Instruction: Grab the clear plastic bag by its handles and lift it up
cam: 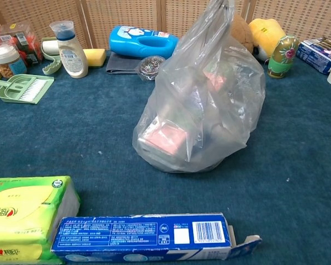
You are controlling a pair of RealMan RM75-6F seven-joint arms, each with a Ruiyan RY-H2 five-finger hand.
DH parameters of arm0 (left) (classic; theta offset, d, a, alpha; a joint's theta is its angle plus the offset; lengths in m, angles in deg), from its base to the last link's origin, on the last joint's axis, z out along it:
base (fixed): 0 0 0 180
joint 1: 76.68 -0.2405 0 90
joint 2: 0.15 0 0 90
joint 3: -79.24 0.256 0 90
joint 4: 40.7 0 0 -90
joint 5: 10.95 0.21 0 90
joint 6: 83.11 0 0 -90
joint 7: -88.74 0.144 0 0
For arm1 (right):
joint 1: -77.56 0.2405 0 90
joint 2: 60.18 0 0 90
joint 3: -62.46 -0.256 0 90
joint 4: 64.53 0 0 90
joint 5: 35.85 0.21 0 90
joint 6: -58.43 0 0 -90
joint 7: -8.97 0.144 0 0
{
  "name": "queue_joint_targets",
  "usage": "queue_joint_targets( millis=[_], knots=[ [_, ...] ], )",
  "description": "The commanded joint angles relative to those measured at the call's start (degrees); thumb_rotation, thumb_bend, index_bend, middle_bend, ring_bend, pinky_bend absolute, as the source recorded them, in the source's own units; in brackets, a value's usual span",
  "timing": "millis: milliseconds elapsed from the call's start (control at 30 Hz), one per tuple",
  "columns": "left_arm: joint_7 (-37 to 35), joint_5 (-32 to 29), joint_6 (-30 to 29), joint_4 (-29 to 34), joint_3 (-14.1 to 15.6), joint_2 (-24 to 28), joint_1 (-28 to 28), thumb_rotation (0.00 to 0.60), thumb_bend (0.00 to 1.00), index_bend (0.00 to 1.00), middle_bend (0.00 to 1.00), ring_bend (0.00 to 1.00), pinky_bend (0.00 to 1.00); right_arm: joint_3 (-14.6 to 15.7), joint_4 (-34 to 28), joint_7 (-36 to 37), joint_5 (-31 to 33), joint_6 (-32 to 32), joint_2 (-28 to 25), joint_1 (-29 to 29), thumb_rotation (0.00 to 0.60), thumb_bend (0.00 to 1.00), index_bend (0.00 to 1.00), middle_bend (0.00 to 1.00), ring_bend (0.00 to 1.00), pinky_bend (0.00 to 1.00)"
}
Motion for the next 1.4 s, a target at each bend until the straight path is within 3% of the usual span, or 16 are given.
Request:
queue_joint_targets(
  millis=[33,600,900,1400],
  knots=[
    [-0.2,-0.3,0.2,-0.1,-0.1,0.0,0.1,0.000,0.16,0.32,0.36,0.31,0.13,-1.0,0.1,-1.0,2.1,2.9,1.4,2.3,0.000,0.18,0.26,0.31,0.27,0.22],
    [-4.3,-3.3,3.1,-4.8,-0.3,-1.4,0.8,0.000,0.16,0.32,0.36,0.31,0.13,-5.2,3.3,-5.8,14.0,12.8,12.8,12.9,0.000,0.17,0.25,0.30,0.25,0.21],
    [-6.9,-4.7,4.3,-7.9,-0.5,-2.3,1.0,0.000,0.16,0.32,0.36,0.31,0.13,-9.1,4.1,-1.5,21.0,16.2,19.1,17.3,0.000,0.17,0.26,0.30,0.25,0.21],
    [-9.5,-5.6,4.9,-11.0,-0.4,-3.8,1.0,0.000,0.16,0.32,0.36,0.31,0.13,-14.9,-0.3,7.0,28.7,24.3,21.7,23.0,0.000,0.17,0.27,0.31,0.26,0.21]
  ],
)
